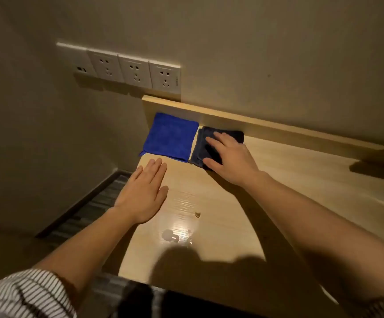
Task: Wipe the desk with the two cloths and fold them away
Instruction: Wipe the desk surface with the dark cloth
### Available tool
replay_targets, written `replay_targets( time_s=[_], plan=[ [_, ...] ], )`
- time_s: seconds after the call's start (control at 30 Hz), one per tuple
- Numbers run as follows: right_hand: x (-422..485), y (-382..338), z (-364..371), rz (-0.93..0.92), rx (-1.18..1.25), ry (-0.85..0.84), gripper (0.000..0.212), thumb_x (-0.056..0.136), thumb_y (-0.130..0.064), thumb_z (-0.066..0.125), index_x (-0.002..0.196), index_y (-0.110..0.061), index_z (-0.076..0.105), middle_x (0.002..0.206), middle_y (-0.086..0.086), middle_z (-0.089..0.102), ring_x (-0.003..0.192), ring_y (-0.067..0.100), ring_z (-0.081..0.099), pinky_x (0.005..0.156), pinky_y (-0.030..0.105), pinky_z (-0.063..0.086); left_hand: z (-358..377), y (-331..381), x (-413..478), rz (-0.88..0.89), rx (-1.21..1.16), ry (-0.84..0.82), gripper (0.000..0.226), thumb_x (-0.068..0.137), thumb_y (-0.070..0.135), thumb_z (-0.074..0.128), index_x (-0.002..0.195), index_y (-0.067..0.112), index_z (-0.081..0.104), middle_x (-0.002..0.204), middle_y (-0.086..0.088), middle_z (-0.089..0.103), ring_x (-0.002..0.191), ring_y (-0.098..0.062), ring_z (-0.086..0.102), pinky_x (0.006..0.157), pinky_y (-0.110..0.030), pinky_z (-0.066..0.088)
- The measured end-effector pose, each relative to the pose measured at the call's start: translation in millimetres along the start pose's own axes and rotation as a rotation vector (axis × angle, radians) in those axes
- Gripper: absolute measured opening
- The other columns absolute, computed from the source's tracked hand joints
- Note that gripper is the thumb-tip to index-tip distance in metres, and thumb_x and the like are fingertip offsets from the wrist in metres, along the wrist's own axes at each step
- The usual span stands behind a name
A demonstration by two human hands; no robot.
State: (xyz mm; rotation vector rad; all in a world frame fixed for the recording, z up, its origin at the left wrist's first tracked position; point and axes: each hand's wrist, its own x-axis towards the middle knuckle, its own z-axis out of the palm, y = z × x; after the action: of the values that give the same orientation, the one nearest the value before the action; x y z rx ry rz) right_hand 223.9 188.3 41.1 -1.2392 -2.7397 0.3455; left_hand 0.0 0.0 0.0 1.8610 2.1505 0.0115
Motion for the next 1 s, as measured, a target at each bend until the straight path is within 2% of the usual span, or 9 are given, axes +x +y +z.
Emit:
replay_targets(
  time_s=[0.07, 0.17, 0.27, 0.4, 0.63, 0.7, 0.83, 1.0],
  plan=[
    [20, 6, 12, -0.027, -0.053, -0.048, 0.073, 0.098, -0.068, 0.048, 0.16, -0.032, 0.032, 0.17, 0.002, 0.028, 0.156, 0.028, 0.021, 0.12, 0.053, 0.027, 7, -6, 2, 0.014, 0.019, 0.033, 0.075, 0.106, 0.059, 0.002, 0.171, 0.02, 0.002, 0.179, 0.001, -0.003, 0.164, -0.015, -0.009, 0.132, -0.039, -0.004],
    [39, 21, 24, -0.017, -0.098, -0.145, 0.082, 0.094, -0.081, 0.031, 0.163, -0.038, 0.019, 0.174, -0.001, 0.015, 0.159, 0.027, 0.007, 0.124, 0.052, 0.015, 15, -10, 5, 0.037, 0.029, 0.081, 0.074, 0.107, 0.058, 0.006, 0.171, 0.019, 0.005, 0.179, 0.0, 0.0, 0.164, -0.015, -0.007, 0.132, -0.04, -0.001],
    [36, 27, 37, -0.015, -0.118, -0.146, 0.084, 0.092, -0.086, 0.017, 0.163, -0.044, 0.007, 0.175, -0.005, 0.004, 0.16, 0.023, -0.003, 0.125, 0.051, 0.006, 18, -13, 6, 0.063, 0.031, 0.111, 0.072, 0.109, 0.056, 0.01, 0.17, 0.019, 0.007, 0.179, -0.001, 0.002, 0.164, -0.014, -0.005, 0.132, -0.041, 0.0],
    [25, 18, 42, 0.027, -0.136, -0.12, 0.081, 0.093, -0.084, 0.01, 0.164, -0.043, 0.003, 0.175, -0.005, 0.003, 0.16, 0.024, -0.002, 0.125, 0.052, 0.006, 21, -12, 6, 0.065, 0.032, 0.128, 0.071, 0.109, 0.056, 0.01, 0.17, 0.019, 0.009, 0.178, -0.001, 0.004, 0.163, -0.014, -0.005, 0.131, -0.04, -0.001],
    [-25, -21, 51, 0.112, -0.123, -0.121, 0.078, 0.096, -0.079, 0.009, 0.164, -0.042, 0.004, 0.175, -0.006, 0.0, 0.16, 0.021, -0.006, 0.127, 0.051, 0.006, 17, -11, 4, 0.082, -0.032, 0.133, 0.072, 0.108, 0.053, 0.009, 0.17, 0.016, 0.011, 0.179, -0.004, 0.007, 0.165, -0.017, 0.0, 0.131, -0.039, -0.003],
    [-41, -41, 57, 0.132, -0.108, -0.112, 0.076, 0.097, -0.077, 0.009, 0.164, -0.042, 0.004, 0.174, -0.007, -0.003, 0.16, 0.019, -0.007, 0.127, 0.05, 0.004, 13, -9, 1, 0.08, -0.124, 0.16, 0.071, 0.108, 0.051, 0.011, 0.17, 0.016, 0.016, 0.178, -0.005, 0.015, 0.164, -0.016, 0.006, 0.132, -0.038, 0.0],
    [-65, -88, 69, 0.133, -0.094, -0.138, 0.074, 0.098, -0.075, 0.005, 0.164, -0.042, 0.0, 0.174, -0.008, -0.007, 0.159, 0.018, -0.011, 0.127, 0.049, 0.001, 5, -10, -7, 0.032, -0.463, 0.222, 0.071, 0.106, 0.048, 0.015, 0.168, 0.015, 0.027, 0.174, -0.005, 0.032, 0.16, -0.017, 0.025, 0.13, -0.031, 0.012],
    [-62, -138, 81, 0.067, -0.05, -0.195, 0.068, 0.101, -0.07, 0.006, 0.163, -0.043, -0.004, 0.174, -0.009, -0.007, 0.159, 0.017, -0.013, 0.127, 0.049, -0.003, -1, -17, -16, 0.088, -0.757, 0.206, 0.063, 0.107, 0.04, 0.027, 0.165, 0.016, 0.034, 0.17, -0.006, 0.038, 0.158, -0.016, 0.03, 0.131, -0.039, 0.023]
  ],
)
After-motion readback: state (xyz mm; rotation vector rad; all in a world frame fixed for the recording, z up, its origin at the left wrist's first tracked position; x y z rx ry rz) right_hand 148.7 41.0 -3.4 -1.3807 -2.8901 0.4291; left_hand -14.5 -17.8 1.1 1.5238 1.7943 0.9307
